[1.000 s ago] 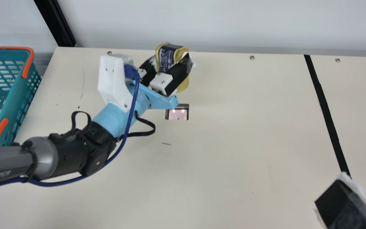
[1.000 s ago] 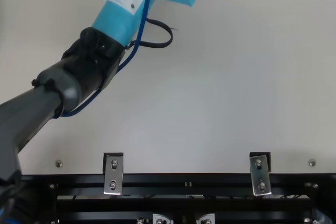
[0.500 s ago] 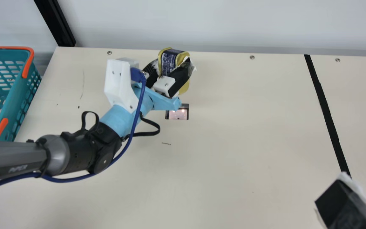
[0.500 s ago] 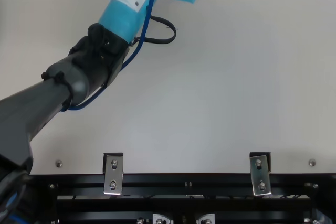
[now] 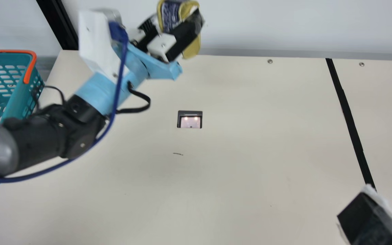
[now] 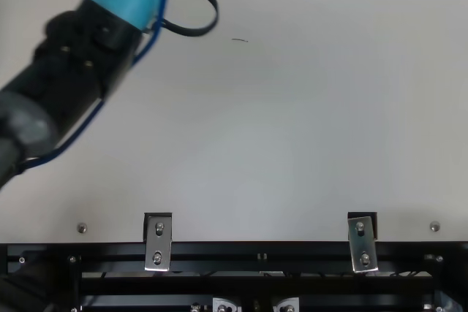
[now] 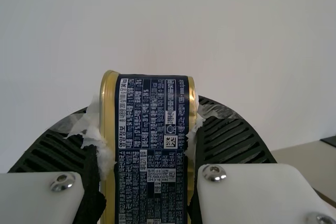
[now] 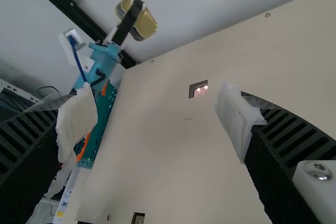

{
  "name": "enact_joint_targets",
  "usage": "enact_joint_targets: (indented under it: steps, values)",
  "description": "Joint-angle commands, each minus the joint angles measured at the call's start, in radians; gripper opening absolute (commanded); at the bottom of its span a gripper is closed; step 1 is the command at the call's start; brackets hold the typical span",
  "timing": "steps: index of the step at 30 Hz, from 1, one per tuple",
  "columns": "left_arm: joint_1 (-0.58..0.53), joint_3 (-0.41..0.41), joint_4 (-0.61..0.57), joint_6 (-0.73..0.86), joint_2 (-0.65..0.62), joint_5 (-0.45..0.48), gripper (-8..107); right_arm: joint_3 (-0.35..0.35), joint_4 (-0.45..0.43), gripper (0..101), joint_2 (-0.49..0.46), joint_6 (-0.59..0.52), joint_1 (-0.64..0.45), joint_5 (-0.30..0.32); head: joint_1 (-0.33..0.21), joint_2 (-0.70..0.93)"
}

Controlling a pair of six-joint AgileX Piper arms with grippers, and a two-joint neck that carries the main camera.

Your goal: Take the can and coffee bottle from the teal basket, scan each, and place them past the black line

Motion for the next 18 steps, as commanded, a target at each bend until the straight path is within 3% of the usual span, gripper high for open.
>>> enact_joint_targets:
  steps: [1,18]
  values:
    - [0.0,0.0,0.0,0.0,0.0,0.0,10,0.0,0.0,101,0.0,0.0,0.0,0.0,-0.003,-0.01]
    - [-0.004,-0.033,0.02,-0.006,-0.035,0.012,10,0.0,-0.001,101,0.0,0.0,0.0,0.0,-0.003,-0.01]
